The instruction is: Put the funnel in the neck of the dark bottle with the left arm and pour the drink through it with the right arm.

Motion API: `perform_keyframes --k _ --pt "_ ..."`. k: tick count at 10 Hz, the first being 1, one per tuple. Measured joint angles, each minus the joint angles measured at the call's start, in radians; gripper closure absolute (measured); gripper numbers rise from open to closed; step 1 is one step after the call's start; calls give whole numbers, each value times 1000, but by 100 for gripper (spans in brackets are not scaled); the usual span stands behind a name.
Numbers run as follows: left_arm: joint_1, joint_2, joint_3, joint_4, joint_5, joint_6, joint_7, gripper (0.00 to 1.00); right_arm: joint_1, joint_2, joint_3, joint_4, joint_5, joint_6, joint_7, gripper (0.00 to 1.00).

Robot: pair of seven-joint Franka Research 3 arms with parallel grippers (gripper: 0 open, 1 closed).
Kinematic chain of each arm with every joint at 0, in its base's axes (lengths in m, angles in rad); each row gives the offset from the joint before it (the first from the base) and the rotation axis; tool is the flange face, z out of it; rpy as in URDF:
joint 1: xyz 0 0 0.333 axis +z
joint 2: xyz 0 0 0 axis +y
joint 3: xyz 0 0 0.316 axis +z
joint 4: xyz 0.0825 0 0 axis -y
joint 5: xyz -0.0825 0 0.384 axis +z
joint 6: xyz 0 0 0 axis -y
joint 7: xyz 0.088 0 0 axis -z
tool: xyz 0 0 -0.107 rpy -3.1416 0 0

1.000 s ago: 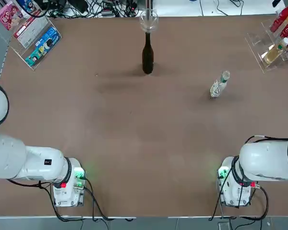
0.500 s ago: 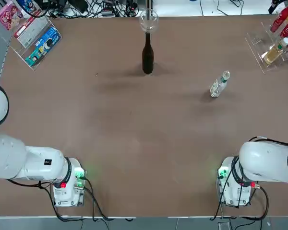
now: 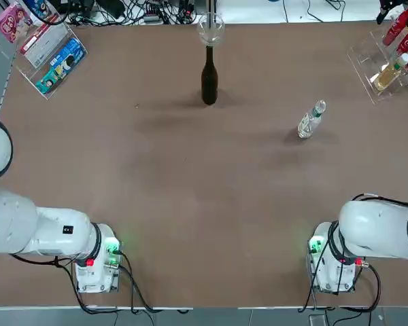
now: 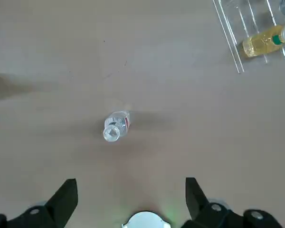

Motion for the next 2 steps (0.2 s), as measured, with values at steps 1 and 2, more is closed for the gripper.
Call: perform_keyframes --k 1,2 --pt "0 0 0 0 0 0 23 1 0 0 1 4 0 0 6 0" --pt "0 0 0 0 0 0 30 1 0 0 1 6 0 0 8 0"
